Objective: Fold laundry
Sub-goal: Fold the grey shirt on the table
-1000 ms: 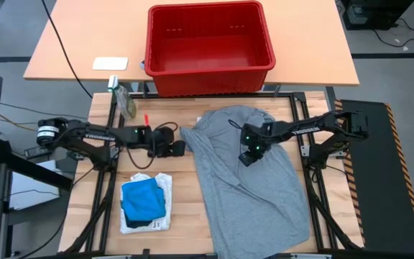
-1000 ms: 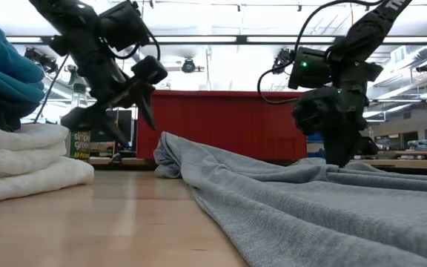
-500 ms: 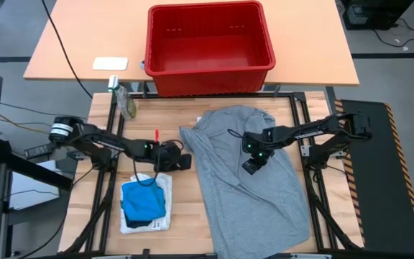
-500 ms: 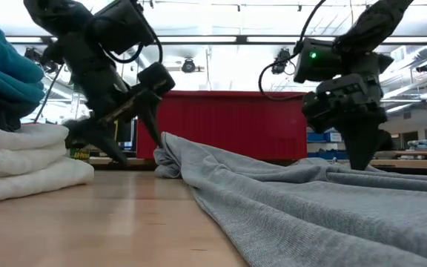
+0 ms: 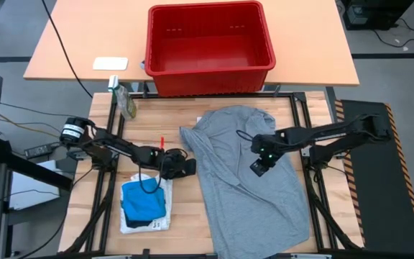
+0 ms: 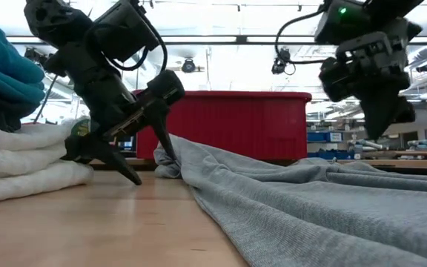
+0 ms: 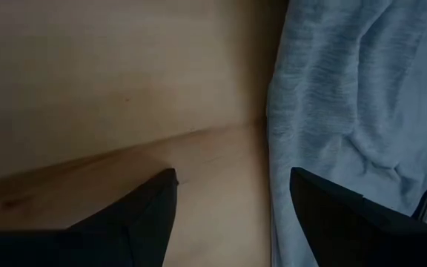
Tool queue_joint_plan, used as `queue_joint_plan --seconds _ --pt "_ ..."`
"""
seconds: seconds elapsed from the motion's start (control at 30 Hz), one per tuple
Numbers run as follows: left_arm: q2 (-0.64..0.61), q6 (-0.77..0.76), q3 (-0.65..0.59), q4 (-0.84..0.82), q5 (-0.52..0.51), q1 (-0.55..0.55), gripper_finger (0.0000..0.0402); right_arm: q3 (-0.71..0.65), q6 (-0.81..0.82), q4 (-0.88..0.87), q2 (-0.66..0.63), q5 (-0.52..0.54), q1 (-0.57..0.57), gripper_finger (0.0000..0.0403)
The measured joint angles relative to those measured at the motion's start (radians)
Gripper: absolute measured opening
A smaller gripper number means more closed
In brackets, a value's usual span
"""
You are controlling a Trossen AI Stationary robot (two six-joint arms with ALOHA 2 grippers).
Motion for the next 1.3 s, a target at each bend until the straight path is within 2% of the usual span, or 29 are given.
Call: queue_joint_plan --seconds 0.27,0.47,0.63,0.8,0.9,1.0,1.17,1.3 --pt "0.008 0.016 0.002 0.019 -0.052 0.033 0.0267 0.0 0.069 -0.157 -0.112 0.15 0.045 0.0034" --pt "0.048 0.054 0.003 0.122 -0.107 0.05 0.0267 0.0 0.092 -0.215 -0.134 0.2 0.082 0.0034" --pt "0.116 0.096 0.067 0.127 -0.182 0.05 0.0267 0.0 0.072 -0.234 -0.14 0.236 0.087 0.0034" --pt "0.193 0.145 0.129 0.136 -0.237 0.056 0.0264 0.0 -0.02 -0.243 -0.149 0.387 0.041 0.0034" --pt "0.226 0.234 0.164 0.134 -0.239 0.067 0.024 0.0 -0.101 -0.25 -0.144 0.413 -0.043 0.0042" --pt "0.246 0.327 0.199 0.133 -0.24 0.078 0.0197 0.0 -0.176 -0.259 -0.139 0.429 -0.14 0.0065" --pt "0.257 0.373 0.234 0.125 -0.24 0.095 0.0128 -0.001 -0.314 -0.275 -0.103 0.416 -0.288 0.0127" --pt "0.257 0.373 0.238 0.13 -0.24 0.102 0.0101 -0.04 -0.391 -0.252 -0.031 0.409 -0.351 0.0182"
